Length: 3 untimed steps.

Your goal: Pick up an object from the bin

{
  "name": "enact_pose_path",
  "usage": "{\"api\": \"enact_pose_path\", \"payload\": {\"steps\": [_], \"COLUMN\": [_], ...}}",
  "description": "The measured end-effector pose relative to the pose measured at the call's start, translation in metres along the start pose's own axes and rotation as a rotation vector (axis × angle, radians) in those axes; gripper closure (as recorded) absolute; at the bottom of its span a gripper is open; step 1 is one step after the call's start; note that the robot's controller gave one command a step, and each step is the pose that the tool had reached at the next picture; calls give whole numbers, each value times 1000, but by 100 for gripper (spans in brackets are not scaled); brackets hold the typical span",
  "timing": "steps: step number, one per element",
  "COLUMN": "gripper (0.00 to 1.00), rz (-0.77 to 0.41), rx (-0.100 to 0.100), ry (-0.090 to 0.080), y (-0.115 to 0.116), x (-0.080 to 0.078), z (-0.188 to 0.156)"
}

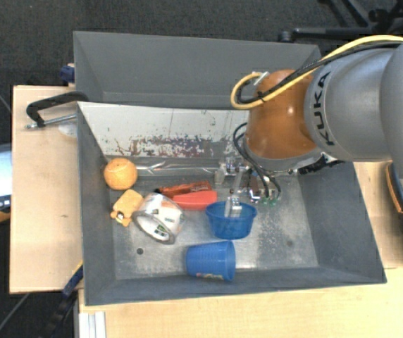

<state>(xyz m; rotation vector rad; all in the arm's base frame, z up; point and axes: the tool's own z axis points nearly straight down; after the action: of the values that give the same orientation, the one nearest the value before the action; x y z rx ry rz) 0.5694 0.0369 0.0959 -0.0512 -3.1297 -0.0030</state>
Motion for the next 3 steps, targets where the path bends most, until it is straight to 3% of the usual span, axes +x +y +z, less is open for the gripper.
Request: {"api": "enact_pose_path", "payload": {"steps": [1, 2, 3], "gripper": [0, 0, 100], "rz": [-19, -18, 8], "rx": [-1, -1, -3], "ry": [-17, -6, -19], "y": [6, 18, 20], "x": [-7, -8, 0], "z": [-9, 18, 25]}}
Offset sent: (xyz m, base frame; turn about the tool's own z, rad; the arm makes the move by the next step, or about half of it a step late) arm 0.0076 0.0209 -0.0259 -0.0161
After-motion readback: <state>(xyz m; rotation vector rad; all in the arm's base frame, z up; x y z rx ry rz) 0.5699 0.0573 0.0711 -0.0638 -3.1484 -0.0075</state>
